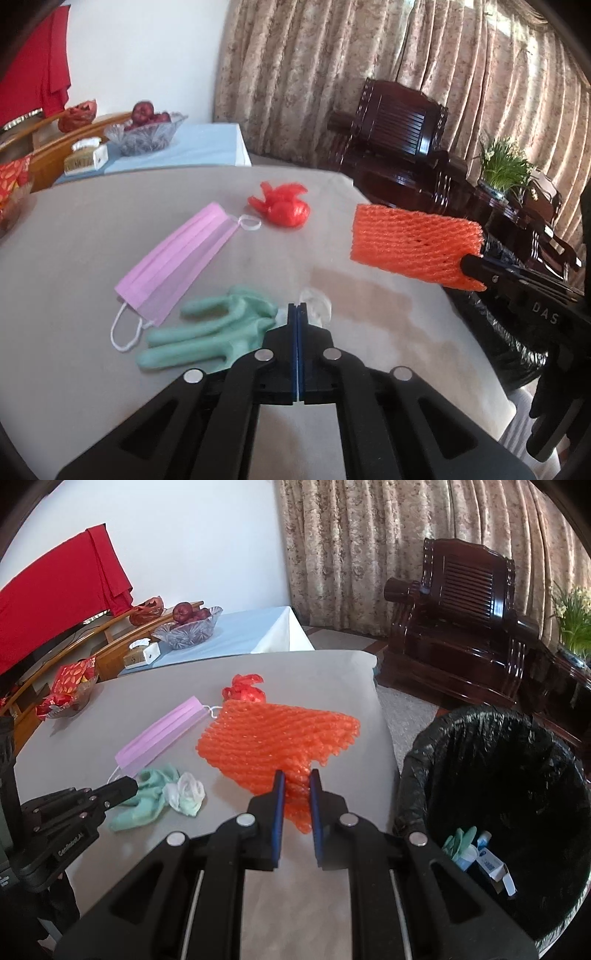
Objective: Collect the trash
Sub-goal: 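Lift the glove with the left tool while right tool holds the net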
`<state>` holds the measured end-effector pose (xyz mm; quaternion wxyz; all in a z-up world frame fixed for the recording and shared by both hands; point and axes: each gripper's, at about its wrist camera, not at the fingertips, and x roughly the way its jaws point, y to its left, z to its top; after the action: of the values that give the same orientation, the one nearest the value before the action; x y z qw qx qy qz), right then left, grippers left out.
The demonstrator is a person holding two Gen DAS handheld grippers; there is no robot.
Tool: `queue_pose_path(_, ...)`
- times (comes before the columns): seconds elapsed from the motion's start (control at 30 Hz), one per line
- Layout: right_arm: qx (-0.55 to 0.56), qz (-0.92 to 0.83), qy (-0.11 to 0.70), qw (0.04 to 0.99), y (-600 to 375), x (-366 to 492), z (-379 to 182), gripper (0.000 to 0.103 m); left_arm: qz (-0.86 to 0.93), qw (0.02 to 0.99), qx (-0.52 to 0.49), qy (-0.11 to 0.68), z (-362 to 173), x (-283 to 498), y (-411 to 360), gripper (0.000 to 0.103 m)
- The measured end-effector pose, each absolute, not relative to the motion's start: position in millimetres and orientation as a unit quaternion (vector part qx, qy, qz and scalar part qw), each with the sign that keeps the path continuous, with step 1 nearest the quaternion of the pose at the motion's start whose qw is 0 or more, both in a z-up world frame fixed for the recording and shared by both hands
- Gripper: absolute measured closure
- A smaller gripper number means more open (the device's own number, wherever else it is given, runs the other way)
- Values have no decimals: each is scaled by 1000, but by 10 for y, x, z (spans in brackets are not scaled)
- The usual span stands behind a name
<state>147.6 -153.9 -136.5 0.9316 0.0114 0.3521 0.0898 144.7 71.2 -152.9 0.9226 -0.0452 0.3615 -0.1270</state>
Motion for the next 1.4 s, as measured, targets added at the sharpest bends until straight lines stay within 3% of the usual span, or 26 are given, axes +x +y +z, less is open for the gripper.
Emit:
queue_pose_path(0.07,13,91,355,930,-1530,1470,-1395,91,-111,921,-45,371,-1582,1451,768,85)
queue_pose_path(0.1,12,93,357,929,-1516,1464,-1415,91,-102,921,-47,373,-1602,1442,811,68)
queue_pose_path(0.13,11,94,358,929,-1500,1458,-1429,91,-92,922,-49,372,-1619,1431,855,61)
queue_pose_path(0.47,5,106,368,924,-1336,1519,-1516,90,-59,904,-71,416,-1991,1554,1212,48)
queue_pose_path(0.6,2,104,373,922,-1312,1562,-1540,90,-72,900,-66,426,-2048,1595,1128,38)
queue_pose_path(0.67,2,103,374,922,-1309,1569,-1546,90,-66,900,-50,428,-2056,1578,1047,45)
queue_pose_path(0.73,4,102,376,921,-1307,1582,-1556,90,-64,902,-43,426,-2055,1558,1002,71)
queue_pose_path(0.83,5,104,376,921,-1294,1581,-1549,90,-68,903,-45,423,-2043,1529,999,95)
queue_pose_path(0.93,5,106,369,923,-1286,1555,-1491,90,-71,905,-53,415,-1969,1504,987,99)
queue_pose_path(1.4,22,92,301,949,-1581,1389,-788,90,-98,938,-66,327,-944,1448,790,100)
